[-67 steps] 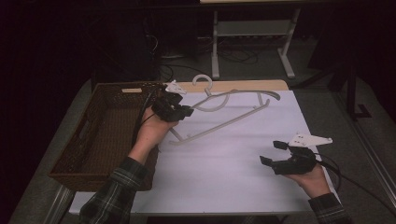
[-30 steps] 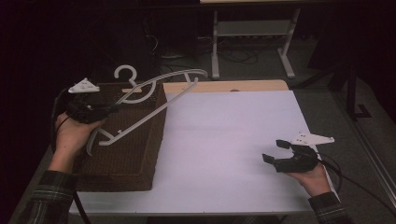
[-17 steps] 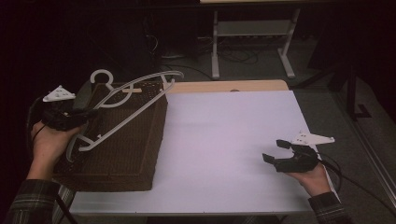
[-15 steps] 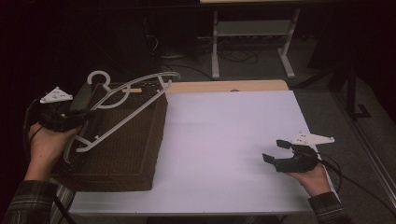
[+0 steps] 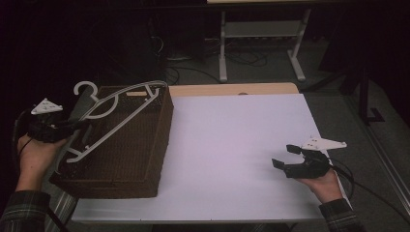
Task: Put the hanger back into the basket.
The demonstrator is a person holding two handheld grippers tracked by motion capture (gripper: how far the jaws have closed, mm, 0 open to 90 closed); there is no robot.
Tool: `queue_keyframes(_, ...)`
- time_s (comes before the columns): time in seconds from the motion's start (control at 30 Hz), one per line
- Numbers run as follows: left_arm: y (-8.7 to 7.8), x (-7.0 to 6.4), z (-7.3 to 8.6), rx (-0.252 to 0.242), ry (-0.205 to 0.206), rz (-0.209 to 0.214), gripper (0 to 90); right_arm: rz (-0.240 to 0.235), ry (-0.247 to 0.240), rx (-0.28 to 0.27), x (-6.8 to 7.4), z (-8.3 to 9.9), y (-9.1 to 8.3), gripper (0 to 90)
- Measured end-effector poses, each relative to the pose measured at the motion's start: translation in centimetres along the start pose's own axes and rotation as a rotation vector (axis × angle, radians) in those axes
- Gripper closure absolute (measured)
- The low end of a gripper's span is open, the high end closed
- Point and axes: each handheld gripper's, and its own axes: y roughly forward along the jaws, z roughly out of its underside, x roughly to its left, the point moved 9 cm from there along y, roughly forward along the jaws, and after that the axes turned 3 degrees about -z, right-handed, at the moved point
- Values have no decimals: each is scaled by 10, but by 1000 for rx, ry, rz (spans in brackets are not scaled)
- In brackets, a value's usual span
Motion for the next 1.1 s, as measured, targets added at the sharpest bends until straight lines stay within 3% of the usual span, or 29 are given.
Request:
queue_keyframes(0.1,5,3,5,6,-1,-12,828,0,1,-2,0,0,0,175)
queue_keyframes(0.2,9,7,11,42,16,-42,828,3,1,-5,-1,-1,-1,175)
queue_keyframes(0.67,28,-4,24,94,21,-20,824,1,2,-6,-1,-1,-1,175)
queue_keyframes(0.9,31,-7,23,81,-1,5,805,2,2,-7,-1,-1,-2,175)
queue_keyframes(1.0,29,-8,19,50,-22,22,773,2,4,-9,0,-1,-2,175)
queue_keyframes(1.1,28,-11,16,40,-17,28,753,3,4,-10,-1,-1,-3,175)
